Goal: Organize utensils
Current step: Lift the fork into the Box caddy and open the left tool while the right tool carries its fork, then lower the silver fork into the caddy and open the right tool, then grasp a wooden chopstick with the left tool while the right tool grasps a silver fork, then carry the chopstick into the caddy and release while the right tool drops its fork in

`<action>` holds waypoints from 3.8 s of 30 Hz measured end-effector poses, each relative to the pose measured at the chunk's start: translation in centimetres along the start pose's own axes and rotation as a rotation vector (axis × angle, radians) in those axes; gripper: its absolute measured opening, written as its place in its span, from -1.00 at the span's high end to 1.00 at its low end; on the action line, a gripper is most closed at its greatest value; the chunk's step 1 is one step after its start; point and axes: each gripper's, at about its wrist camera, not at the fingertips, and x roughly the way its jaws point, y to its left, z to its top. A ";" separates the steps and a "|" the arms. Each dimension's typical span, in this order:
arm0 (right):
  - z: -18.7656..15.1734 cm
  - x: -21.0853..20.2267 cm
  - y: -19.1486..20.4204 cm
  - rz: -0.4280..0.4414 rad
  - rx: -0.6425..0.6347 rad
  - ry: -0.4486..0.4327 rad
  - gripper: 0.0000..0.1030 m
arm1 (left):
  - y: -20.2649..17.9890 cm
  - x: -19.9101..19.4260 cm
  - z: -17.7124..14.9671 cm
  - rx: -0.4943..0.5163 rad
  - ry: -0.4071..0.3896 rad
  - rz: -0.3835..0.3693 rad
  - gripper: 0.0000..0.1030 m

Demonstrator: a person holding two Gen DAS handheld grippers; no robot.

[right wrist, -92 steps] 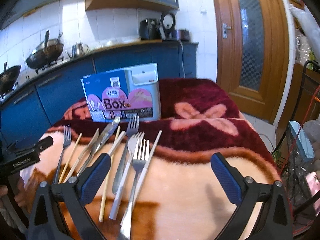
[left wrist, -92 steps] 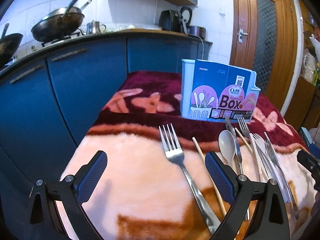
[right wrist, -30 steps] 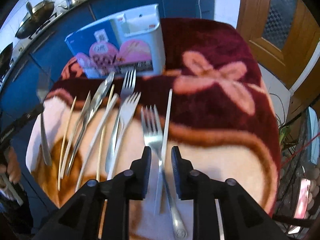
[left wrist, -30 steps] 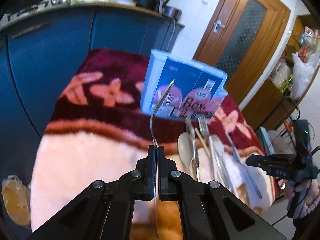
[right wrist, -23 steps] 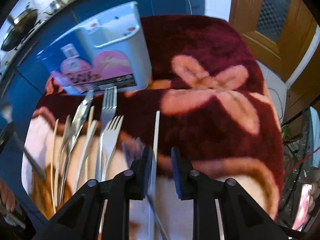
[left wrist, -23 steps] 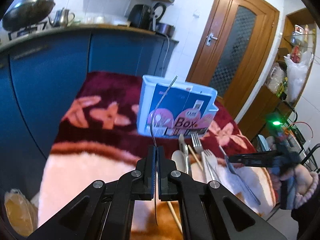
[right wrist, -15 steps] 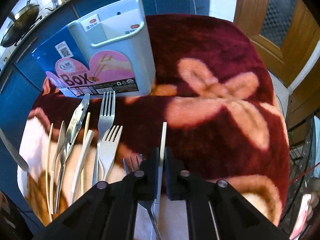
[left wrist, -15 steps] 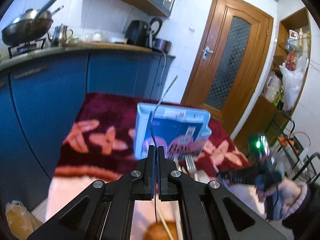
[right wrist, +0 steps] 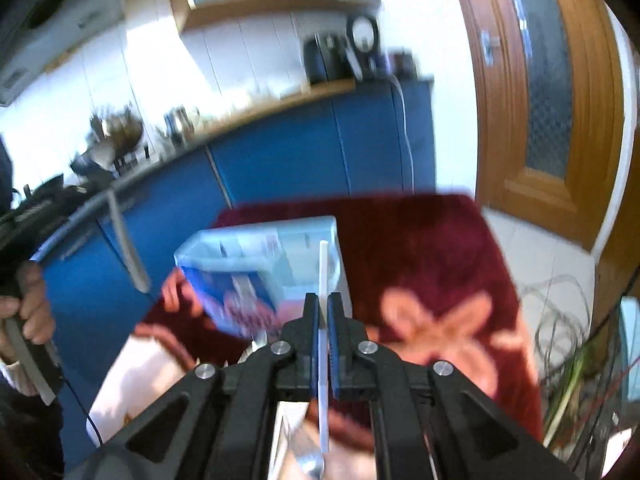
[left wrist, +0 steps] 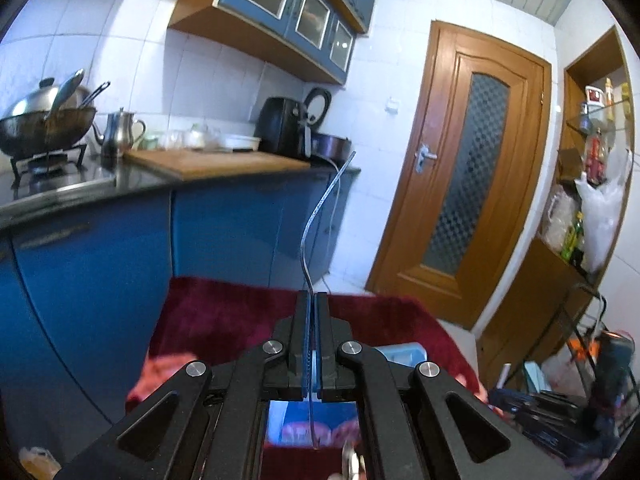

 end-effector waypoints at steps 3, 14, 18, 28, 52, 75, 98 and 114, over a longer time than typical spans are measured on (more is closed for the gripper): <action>2.3 -0.5 0.5 -0.010 -0.019 -0.090 0.89 | -0.3 1.5 1.1 0.010 -0.034 0.022 0.98; 8.4 2.5 2.6 -0.007 -0.047 -0.231 0.89 | 1.0 7.8 -0.8 -0.010 -0.039 0.053 0.97; 7.7 6.1 2.8 -0.025 -0.064 -0.172 0.89 | 1.3 9.4 -2.9 -0.021 -0.001 0.049 0.97; 4.3 9.1 2.7 0.013 -0.064 -0.058 0.57 | 1.3 9.5 -6.3 -0.013 0.116 0.010 0.94; -4.0 3.0 2.9 -0.012 -0.111 0.267 0.43 | 0.0 0.3 -9.9 0.154 0.354 0.001 0.54; -12.2 4.6 3.0 -0.070 -0.255 0.633 0.31 | 0.1 3.7 -17.5 0.136 0.762 0.002 0.54; -13.0 4.8 2.1 -0.017 -0.230 0.647 0.88 | 0.6 5.3 -18.8 0.068 0.863 -0.033 0.92; -10.1 -2.2 1.4 0.113 -0.035 0.091 0.90 | 0.7 -1.0 -10.9 -0.015 0.327 -0.103 0.92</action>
